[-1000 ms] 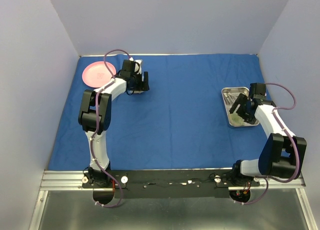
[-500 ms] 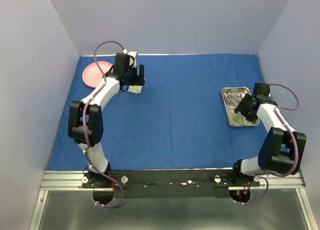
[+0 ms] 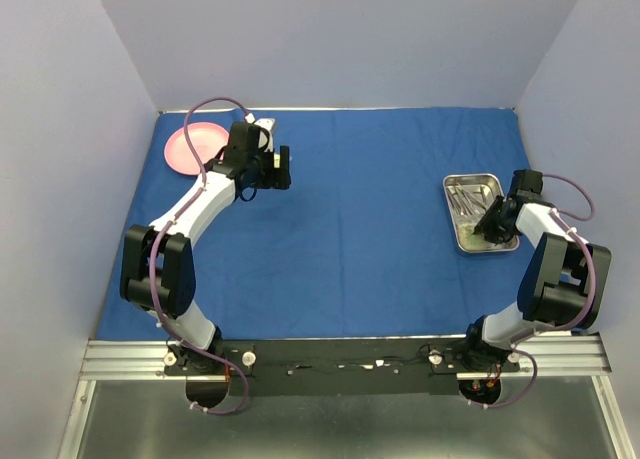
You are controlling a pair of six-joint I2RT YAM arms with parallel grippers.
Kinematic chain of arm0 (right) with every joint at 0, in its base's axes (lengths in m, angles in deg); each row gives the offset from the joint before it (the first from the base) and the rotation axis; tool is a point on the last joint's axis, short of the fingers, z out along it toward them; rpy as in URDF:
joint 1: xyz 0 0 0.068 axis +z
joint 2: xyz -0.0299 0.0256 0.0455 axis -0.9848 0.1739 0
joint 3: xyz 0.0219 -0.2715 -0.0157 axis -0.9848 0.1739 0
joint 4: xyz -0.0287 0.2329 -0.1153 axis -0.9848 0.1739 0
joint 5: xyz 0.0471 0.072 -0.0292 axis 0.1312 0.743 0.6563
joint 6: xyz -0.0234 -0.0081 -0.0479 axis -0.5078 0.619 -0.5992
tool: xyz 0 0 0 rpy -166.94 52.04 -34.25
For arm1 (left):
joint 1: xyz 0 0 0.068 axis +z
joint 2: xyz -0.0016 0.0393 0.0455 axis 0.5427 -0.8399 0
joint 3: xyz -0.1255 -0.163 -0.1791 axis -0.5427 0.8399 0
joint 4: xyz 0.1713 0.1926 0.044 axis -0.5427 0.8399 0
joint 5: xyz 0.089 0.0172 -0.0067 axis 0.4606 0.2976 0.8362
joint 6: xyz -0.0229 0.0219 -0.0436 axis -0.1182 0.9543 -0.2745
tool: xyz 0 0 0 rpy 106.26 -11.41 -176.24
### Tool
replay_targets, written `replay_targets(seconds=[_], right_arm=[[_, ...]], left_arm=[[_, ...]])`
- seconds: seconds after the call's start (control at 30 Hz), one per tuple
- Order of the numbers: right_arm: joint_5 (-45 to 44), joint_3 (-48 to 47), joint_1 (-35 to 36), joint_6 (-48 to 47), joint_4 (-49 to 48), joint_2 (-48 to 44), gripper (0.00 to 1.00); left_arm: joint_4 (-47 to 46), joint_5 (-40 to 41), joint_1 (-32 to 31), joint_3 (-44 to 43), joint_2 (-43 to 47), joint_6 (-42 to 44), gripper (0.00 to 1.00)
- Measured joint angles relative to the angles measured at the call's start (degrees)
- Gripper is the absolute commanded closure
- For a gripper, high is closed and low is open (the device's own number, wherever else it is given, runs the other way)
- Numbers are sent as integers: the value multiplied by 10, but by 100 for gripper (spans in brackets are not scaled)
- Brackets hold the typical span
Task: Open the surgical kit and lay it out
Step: Pick up the medical item from the container, then place the medical item in the surgical kit.
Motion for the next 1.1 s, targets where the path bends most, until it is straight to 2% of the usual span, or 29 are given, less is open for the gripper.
replay_targets(seconds=[0.07,0.1,0.13,0.43,0.57,0.63,0.83,0.93,1.1], right_arm=[[6,0,0,-2,0,-2,84],[8,0,0,-2,0,-5,96],[8,0,0,0,1,-9,99],[7,-3,2,15,30,-116,99],[15,-18,25,41,37,-174,99],[22,-27,50,60,34,-192,99],[41,-51,188,143,3,-198,99],[45,-62,254,180,-16,-180,99],[55,-84,324,214,-43,-135,99]], left_arm=[[0,0,-7,0,0,-3,9],[0,0,-11,0,0,-5,8],[0,-1,-14,0,0,-7,9],[9,-22,-47,-25,0,-63,9],[10,-39,-58,-41,0,-106,11],[10,-48,-64,-53,0,-133,11],[-3,-76,-97,-87,0,-189,12],[-17,-87,-120,-100,0,-208,13],[-41,-96,-159,-104,0,-229,15]])
